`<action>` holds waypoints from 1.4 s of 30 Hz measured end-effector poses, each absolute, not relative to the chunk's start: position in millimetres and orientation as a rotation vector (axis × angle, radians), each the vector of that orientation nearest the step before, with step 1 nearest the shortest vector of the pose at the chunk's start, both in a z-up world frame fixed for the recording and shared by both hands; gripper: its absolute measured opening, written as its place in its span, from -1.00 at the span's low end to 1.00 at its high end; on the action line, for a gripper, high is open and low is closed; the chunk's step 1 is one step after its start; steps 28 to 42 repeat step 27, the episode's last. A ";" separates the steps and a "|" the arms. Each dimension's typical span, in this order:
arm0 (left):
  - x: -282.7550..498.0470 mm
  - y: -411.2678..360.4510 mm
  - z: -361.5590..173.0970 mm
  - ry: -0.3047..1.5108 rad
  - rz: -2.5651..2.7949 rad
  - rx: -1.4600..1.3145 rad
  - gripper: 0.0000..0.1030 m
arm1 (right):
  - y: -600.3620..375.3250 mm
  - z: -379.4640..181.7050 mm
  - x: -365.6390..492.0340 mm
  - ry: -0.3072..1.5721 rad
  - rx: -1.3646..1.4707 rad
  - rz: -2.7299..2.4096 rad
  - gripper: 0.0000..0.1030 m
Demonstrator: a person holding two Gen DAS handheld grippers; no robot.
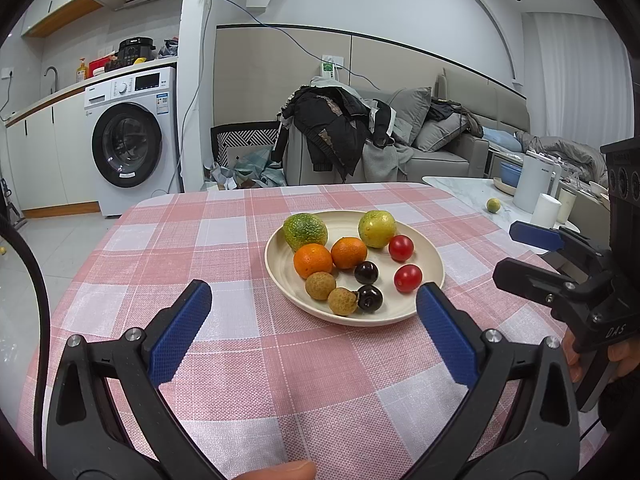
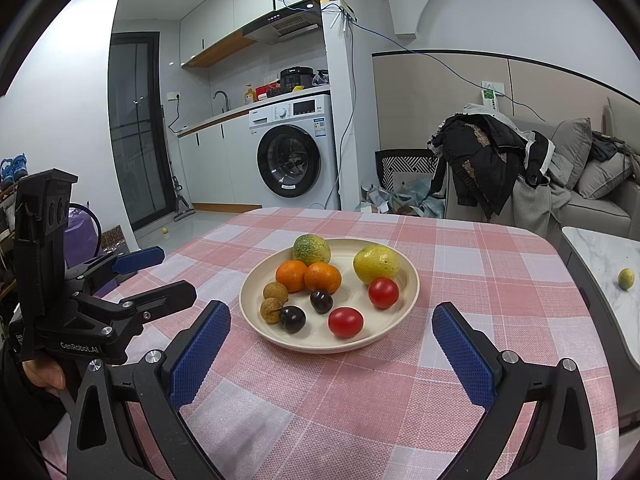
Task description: Organize fruits
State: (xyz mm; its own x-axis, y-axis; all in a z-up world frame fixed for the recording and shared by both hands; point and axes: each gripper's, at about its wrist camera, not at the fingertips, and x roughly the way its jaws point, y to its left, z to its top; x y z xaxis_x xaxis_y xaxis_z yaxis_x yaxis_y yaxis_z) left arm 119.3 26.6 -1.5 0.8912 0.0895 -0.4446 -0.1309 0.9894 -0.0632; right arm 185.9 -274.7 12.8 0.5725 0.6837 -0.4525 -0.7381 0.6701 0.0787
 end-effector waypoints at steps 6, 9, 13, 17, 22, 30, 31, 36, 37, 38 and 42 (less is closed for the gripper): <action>119.3 26.6 -1.6 0.456 0.114 -0.092 0.98 | -274.5 13.0 185.9 0.477 -0.124 0.836 1.00; 119.4 26.6 -1.7 0.456 0.114 -0.092 0.98 | -274.5 12.7 186.5 0.477 -0.125 0.837 1.00; 119.3 26.6 -1.8 0.457 0.115 -0.092 0.98 | -274.3 13.0 186.1 0.477 -0.126 0.837 1.00; 119.3 26.5 -1.9 0.456 0.114 -0.092 0.98 | -274.3 13.2 185.8 0.477 -0.125 0.837 1.00; 119.8 26.7 -1.9 0.456 0.124 -0.093 0.98 | -274.3 13.0 186.5 0.478 -0.126 0.838 1.00; 120.4 27.3 -0.2 0.451 0.127 -0.103 0.98 | -274.1 13.1 186.3 0.478 -0.127 0.839 1.00; 120.4 27.3 -0.2 0.451 0.127 -0.103 0.98 | -274.1 13.1 186.3 0.478 -0.127 0.839 1.00; 120.4 27.3 -0.2 0.451 0.127 -0.103 0.98 | -274.1 13.1 186.3 0.478 -0.127 0.839 1.00; 120.4 27.3 -0.2 0.451 0.127 -0.103 0.98 | -274.1 13.1 186.3 0.478 -0.127 0.839 1.00; 120.4 27.3 -0.2 0.451 0.127 -0.103 0.98 | -274.1 13.1 186.3 0.478 -0.127 0.839 1.00; 120.4 27.3 -0.2 0.451 0.127 -0.103 0.98 | -274.1 13.1 186.3 0.478 -0.127 0.839 1.00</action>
